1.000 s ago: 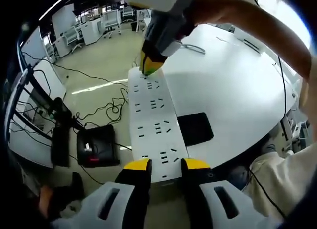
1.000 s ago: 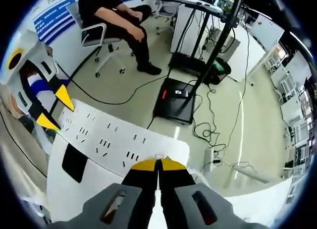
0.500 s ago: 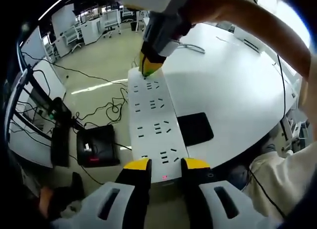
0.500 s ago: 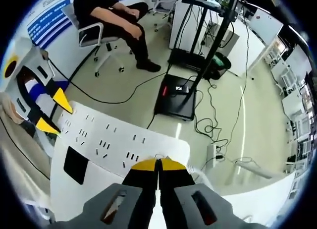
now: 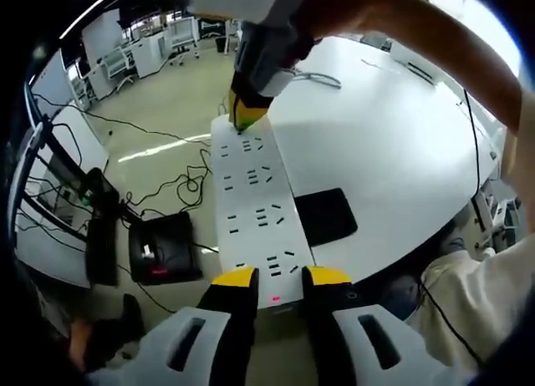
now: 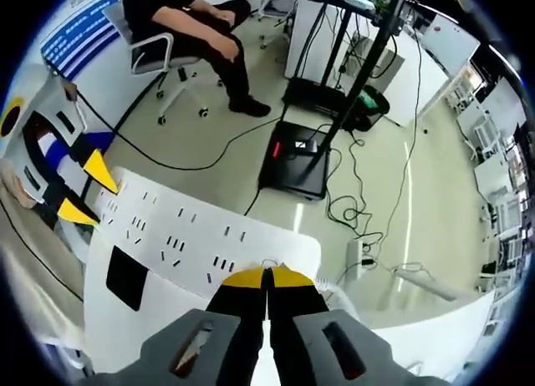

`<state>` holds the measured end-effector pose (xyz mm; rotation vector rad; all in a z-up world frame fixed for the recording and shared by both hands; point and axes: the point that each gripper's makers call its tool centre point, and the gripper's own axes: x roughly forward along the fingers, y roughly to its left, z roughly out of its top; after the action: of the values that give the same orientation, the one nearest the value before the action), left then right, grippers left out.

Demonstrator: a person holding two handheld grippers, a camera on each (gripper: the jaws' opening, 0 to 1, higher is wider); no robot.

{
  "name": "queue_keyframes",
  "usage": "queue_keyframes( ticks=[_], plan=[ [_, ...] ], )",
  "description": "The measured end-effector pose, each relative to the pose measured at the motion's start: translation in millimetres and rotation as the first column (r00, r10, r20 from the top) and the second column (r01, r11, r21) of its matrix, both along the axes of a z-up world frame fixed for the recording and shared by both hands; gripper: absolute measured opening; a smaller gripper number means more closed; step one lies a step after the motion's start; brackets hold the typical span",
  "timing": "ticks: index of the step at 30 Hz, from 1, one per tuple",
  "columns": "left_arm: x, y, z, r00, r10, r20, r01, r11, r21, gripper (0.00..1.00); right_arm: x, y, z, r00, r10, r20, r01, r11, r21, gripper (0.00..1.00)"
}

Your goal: Pick up the power strip scattered on the table, fix it on the side mounting bracket of the table, and press the switch

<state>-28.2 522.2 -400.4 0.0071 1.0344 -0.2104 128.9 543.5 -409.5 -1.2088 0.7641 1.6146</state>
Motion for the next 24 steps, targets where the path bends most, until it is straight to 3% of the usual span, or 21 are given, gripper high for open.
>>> queue_keyframes(
  ticks=[7,15,20,24],
  plan=[
    [1.3,-1.5,-0.8,1.000,0.001,0.007,-0.001,1.000,-0.004,0.27,-12.0,-4.0,-0.4,0.999,0.022,0.039,-0.021,1.000,-0.021,0.00],
    [0.6,-2.2,-1.5,1.000,-0.004,0.008,0.004,1.000,-0.002,0.27,-10.5,-5.9,1.4,1.000,-0.005,0.005,0.005,1.000,-0.017,0.00],
    [0.8,-1.5,-0.5,1.000,0.000,0.006,0.000,1.000,-0.001,0.27,-10.0,-3.8,4.3,1.000,0.021,0.011,-0.020,1.000,-0.006,0.00],
    [-0.4,3.9,0.0,1.000,0.029,0.005,-0.029,0.999,0.015,0.32,-6.4,-3.6,5.3,0.999,0.016,0.030,-0.016,1.000,0.002,0.06]
  ],
)
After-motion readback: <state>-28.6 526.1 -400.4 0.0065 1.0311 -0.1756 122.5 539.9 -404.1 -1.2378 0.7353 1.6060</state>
